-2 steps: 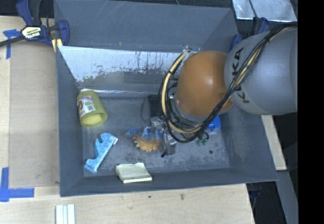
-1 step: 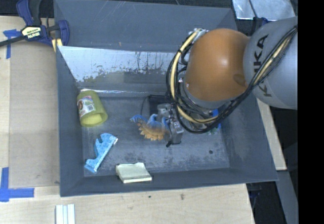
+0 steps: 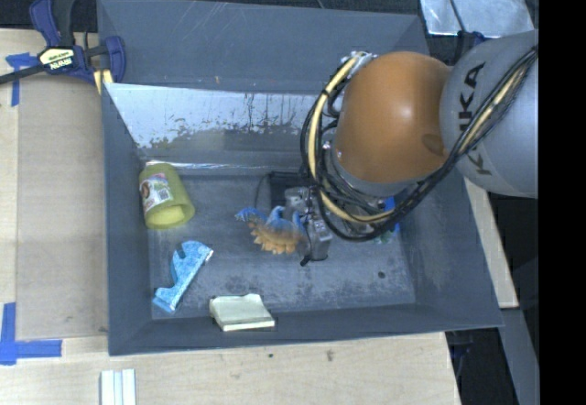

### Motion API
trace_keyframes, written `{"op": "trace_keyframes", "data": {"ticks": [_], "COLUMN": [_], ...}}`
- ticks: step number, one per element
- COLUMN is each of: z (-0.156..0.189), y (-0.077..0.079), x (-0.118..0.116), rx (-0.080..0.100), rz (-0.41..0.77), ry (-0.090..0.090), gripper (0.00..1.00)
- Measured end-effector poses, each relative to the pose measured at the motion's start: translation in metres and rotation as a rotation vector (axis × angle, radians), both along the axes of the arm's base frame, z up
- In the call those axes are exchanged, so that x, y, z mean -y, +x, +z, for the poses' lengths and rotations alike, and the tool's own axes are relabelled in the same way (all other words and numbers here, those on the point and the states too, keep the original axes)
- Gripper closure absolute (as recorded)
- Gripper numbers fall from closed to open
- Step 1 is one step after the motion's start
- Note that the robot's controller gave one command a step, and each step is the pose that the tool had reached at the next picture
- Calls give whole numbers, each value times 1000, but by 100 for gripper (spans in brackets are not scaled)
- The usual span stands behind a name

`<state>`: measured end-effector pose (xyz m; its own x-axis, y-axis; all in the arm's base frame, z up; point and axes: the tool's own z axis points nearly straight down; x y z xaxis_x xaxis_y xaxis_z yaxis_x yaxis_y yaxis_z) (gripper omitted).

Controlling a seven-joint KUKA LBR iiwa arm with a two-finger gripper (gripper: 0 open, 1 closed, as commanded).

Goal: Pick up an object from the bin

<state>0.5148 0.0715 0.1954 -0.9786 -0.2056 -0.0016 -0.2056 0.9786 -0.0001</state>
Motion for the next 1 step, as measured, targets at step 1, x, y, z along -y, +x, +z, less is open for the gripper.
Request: {"op": "trace_keyframes", "data": {"ticks": [1], "z": [167], "y": [7], "x": [21], "rx": [10], "rz": [4], "ry": [0], "gripper": [100]}}
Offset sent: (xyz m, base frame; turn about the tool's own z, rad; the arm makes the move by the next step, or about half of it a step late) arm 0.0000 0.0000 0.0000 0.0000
